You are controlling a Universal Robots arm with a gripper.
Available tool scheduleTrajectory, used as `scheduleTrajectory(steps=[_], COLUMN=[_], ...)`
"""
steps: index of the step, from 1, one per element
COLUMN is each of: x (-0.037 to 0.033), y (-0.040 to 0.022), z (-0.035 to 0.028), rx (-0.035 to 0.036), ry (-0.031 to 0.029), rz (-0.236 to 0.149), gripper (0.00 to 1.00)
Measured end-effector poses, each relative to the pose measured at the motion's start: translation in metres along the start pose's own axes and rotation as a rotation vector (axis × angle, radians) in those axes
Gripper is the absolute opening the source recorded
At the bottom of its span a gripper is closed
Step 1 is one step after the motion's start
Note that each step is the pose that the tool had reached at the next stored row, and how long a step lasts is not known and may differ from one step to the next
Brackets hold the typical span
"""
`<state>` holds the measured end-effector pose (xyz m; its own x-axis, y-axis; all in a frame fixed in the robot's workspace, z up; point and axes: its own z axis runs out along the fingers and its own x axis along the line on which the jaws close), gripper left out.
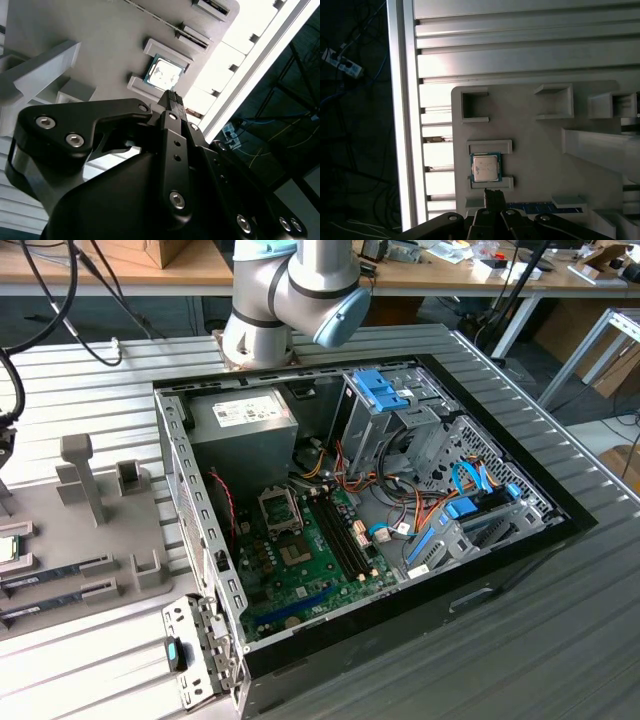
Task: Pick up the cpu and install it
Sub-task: 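Reach for the cpu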
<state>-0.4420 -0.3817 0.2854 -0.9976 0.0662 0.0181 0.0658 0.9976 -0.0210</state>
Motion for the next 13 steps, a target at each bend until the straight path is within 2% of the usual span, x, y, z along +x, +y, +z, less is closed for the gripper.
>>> scheduleTrajectory(steps=[13], x=[-0.0001], y=[0.0001], z=[0.0059], rx=[0.0000], ry=[0.0000], rz=[0.000], gripper=[0.11])
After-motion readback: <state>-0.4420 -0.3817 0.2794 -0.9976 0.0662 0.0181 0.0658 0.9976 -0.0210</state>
